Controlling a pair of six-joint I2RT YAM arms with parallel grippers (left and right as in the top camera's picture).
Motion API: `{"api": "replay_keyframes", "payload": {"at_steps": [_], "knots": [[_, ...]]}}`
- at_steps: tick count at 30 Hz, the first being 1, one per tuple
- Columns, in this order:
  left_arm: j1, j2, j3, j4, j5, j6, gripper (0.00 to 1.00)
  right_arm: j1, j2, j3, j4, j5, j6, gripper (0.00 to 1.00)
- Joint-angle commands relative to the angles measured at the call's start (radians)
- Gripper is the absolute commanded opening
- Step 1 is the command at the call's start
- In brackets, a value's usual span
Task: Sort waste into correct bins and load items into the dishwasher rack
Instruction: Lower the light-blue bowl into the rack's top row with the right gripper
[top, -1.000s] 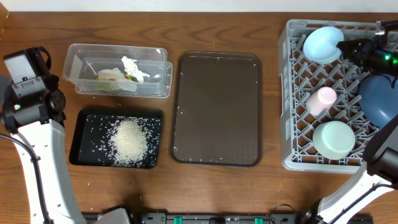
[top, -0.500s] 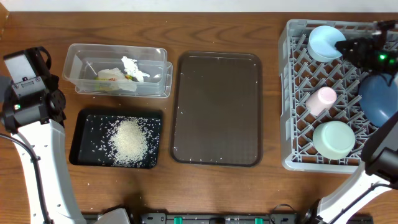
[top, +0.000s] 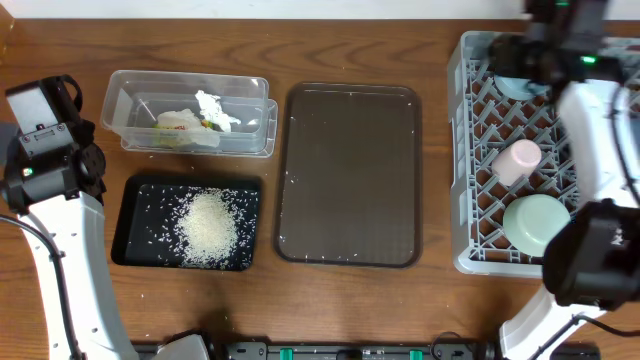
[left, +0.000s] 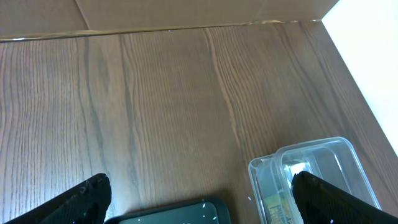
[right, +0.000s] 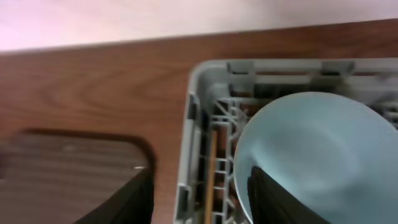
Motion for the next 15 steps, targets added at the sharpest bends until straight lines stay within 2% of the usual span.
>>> {"api": "replay_keyframes", "payload": {"at_steps": [1,6,15], "knots": [[0.005,0.002,0.003,-0.003,-0.002,-0.005,0.95,0.076,0.021,0.001,0.002,0.375,-0.035,0.45],[0.005,0.002,0.003,-0.003,-0.002,-0.004,0.95,0.119,0.053,0.001,0.005,0.484,-0.021,0.43],[0.005,0.002,0.003,-0.003,-0.002,-0.004,0.95,0.106,0.102,0.001,0.005,0.499,-0.012,0.45]]}}
